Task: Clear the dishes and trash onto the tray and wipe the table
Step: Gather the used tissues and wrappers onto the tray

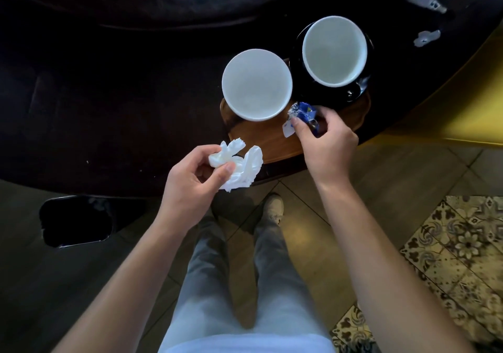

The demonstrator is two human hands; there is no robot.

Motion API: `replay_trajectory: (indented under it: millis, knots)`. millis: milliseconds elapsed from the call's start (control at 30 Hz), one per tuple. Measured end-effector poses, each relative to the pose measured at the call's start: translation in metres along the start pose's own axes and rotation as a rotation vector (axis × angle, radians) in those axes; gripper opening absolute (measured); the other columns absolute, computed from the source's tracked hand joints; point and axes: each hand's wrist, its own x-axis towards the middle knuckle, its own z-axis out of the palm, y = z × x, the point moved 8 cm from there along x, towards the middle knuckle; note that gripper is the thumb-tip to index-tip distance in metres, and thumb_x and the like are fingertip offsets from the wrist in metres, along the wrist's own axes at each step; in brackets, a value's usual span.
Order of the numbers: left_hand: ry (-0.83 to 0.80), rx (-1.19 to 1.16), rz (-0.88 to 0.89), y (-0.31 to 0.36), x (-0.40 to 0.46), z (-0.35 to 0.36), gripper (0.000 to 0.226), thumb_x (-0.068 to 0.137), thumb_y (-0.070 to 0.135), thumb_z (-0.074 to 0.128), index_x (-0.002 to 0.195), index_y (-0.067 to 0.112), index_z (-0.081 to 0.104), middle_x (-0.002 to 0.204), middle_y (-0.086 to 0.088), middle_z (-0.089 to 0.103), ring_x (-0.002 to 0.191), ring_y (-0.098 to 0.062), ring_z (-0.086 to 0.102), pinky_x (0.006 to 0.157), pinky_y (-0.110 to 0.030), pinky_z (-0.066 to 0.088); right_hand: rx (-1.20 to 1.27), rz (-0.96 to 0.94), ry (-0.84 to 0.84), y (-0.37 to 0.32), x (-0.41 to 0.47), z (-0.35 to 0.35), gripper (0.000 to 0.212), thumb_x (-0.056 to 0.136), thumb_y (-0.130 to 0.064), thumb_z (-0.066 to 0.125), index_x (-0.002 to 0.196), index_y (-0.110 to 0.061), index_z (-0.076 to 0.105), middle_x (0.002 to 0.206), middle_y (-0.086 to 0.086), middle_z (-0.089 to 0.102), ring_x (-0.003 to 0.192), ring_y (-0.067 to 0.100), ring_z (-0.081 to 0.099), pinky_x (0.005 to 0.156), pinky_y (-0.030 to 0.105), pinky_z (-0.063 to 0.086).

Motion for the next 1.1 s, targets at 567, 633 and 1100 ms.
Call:
replay_trajectory:
  millis: [567, 633, 1100]
  knots:
    - [-0.002, 0.012, 0.013, 0.013, 0.006, 0.010, 0.028, 0.093, 0.033, 0.076, 0.118, 0.026, 0.067, 0.101, 0.006, 0.075, 0.092, -0.020, 0.073, 0.080, -0.047, 0.062, -0.154, -0.110, 0.020, 0.005, -0.008, -0.013, 0.035, 0.088, -0.032, 0.073, 0.116, -0.012, 0.071, 0.117, 0.007, 0.063, 0.105, 0.021, 0.063, 0.087, 0.038, 0.056]
    - [-0.006, 0.017, 0.011, 0.014, 0.005, 0.012, 0.029, 0.093, 0.033, 0.076, 0.119, 0.026, 0.067, 0.101, 0.006, 0.074, 0.093, -0.020, 0.072, 0.081, -0.045, 0.062, -0.129, -0.107, 0.023, 0.001, -0.008, -0.017, 0.036, 0.091, -0.034, 0.069, 0.119, -0.012, 0.070, 0.118, 0.007, 0.062, 0.102, 0.021, 0.063, 0.085, 0.036, 0.057]
    - [-0.049, -0.015, 0.089, 0.040, 0.002, 0.024, 0.037, 0.088, 0.043, 0.077, 0.121, 0.032, 0.066, 0.100, 0.007, 0.075, 0.093, -0.016, 0.073, 0.081, -0.040, 0.063, 0.060, -0.337, -0.549, -0.047, -0.066, 0.002, 0.056, 0.088, -0.044, 0.077, 0.136, -0.021, 0.061, 0.121, -0.006, 0.066, 0.105, 0.006, 0.062, 0.083, 0.018, 0.057]
